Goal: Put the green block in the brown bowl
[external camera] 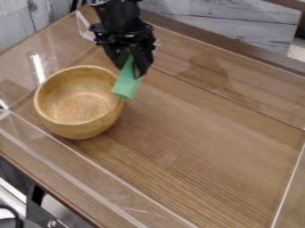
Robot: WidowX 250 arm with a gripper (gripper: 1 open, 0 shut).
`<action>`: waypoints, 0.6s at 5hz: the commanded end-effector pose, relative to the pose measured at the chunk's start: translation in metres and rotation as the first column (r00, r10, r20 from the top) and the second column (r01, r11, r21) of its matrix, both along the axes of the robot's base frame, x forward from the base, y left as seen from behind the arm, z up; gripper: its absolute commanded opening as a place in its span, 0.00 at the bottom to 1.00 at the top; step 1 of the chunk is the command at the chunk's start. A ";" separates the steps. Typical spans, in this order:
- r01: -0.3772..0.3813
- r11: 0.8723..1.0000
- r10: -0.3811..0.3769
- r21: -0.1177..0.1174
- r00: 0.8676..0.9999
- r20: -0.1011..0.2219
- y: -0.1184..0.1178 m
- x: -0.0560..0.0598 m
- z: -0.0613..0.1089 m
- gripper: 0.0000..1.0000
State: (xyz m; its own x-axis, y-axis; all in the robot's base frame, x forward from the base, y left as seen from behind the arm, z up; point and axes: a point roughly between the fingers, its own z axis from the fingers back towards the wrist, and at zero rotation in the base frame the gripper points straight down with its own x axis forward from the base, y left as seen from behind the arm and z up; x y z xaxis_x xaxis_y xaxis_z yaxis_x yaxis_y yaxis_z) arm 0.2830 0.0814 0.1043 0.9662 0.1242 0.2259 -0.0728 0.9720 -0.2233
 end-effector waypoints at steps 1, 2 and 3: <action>-0.026 0.999 0.024 0.025 0.998 0.065 0.012 -0.001 0.017 0.00; -0.043 0.999 0.041 0.025 0.997 0.064 0.020 -0.006 0.015 0.00; -0.061 0.998 0.060 0.024 0.997 0.058 0.027 -0.011 0.012 0.00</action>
State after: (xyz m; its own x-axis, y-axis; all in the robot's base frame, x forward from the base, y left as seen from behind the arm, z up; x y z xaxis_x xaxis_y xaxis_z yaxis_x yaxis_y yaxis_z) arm 0.2675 0.1050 0.0979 0.9585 0.1838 0.2181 -0.1326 0.9641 -0.2301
